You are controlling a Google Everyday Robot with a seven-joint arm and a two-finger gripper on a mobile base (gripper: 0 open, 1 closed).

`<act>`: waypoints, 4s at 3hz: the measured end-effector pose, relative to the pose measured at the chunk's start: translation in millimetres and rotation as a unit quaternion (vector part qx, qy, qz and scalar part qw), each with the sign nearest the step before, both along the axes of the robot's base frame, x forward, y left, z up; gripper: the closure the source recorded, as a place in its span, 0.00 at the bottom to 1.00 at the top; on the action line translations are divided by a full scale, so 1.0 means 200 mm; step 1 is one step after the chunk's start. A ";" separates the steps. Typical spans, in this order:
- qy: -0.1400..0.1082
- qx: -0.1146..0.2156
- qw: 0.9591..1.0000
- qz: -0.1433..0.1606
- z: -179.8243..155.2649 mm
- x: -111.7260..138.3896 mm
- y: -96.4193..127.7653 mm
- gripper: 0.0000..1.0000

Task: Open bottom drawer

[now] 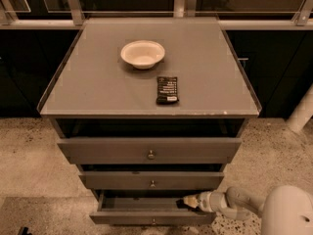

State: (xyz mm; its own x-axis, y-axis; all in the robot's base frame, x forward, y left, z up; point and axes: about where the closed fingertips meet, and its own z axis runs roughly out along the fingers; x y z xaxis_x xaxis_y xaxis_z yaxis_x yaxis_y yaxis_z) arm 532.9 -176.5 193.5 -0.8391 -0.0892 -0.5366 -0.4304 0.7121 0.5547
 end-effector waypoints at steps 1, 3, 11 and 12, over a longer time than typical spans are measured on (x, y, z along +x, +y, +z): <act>0.002 -0.010 1.000 -0.011 -0.05 0.00 0.01 1.00; 0.047 -0.044 0.998 0.009 -0.07 -0.10 -0.03 1.00; 0.083 -0.074 0.994 0.022 -0.11 -0.23 0.00 1.00; 0.104 -0.055 0.993 0.024 -0.14 -0.30 -0.07 1.00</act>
Offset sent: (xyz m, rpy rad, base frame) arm -0.0098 -0.0040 -0.0217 -0.0908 0.0923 0.0165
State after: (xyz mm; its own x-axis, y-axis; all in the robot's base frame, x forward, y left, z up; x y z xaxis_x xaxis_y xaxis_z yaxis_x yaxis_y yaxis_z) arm 472.4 -190.6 164.6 -0.9239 -0.1804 -0.3375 -0.3500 0.7548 0.5548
